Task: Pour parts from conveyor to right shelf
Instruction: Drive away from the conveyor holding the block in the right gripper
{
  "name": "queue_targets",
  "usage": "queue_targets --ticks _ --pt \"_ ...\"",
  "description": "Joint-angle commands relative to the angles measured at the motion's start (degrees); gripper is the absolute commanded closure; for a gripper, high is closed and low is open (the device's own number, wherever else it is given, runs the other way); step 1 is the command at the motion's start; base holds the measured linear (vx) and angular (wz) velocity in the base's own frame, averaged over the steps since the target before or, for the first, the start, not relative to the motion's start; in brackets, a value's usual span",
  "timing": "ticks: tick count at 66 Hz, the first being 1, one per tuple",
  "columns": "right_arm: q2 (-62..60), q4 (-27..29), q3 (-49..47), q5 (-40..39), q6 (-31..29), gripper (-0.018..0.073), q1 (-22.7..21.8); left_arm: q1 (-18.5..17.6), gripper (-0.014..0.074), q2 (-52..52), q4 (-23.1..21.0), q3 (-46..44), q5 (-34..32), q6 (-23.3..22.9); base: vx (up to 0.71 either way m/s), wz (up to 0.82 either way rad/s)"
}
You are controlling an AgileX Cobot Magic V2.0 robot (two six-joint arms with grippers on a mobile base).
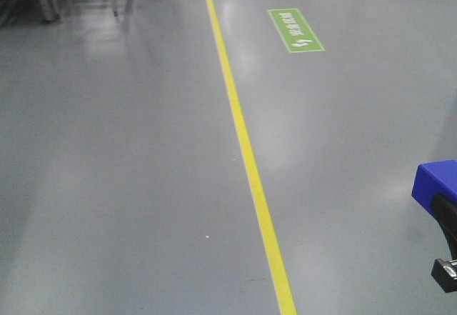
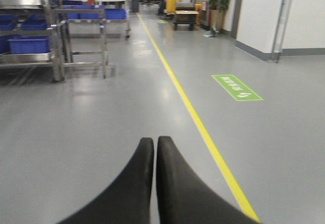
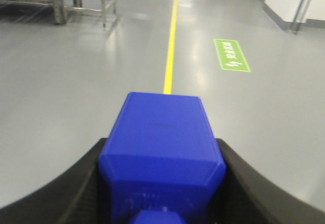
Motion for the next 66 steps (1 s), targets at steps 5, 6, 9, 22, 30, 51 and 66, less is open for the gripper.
queue_targets --ticks 5,6,9,22,30,51,66 --pt "0.2 -0.1 -1.6 -4.6 -0.2 0.0564 -0.2 0.1 0.0602 0.9 -0.5 -1.1 -4.5 -0.5 -0.11 -0.41" --pt "0.2 -0.1 -1.6 -4.6 -0.2 0.0564 -0.2 0.1 0.0602 0.9 -0.5 -1.1 -4.5 -0.5 -0.10 -0.38" --pt "0.2 -0.1 -1.6 -4.6 -0.2 0.0564 -0.2 0.1 0.0602 0.9 -0.5 -1.1 -4.5 -0.5 -0.09 -0.36" --pt "0.2 -0.1 -1.6 -4.6 -0.2 0.0564 -0.2 0.1 0.0602 0.9 -0.5 -1.1 -4.5 -0.5 -0.07 -0.29" --pt "0.2 -0.1 -1.6 -4.6 -0.2 0.0564 -0.2 0.1 0.0602 0.9 -0.5 -1.1 -4.5 -0.5 -0.03 -0.20" --pt "0.2 -0.1 -1.6 -4.5 -0.2 0.0564 -0.2 0.1 0.0602 0.9 -0.5 -1.1 -4.5 -0.5 0.02 -0.08" --pt "0.2 -0.1 -1.6 -4.5 -0.2 0.0564 -0.2 0.1 0.0602 0.9 -0.5 -1.1 -4.5 -0.5 0.10 -0.03"
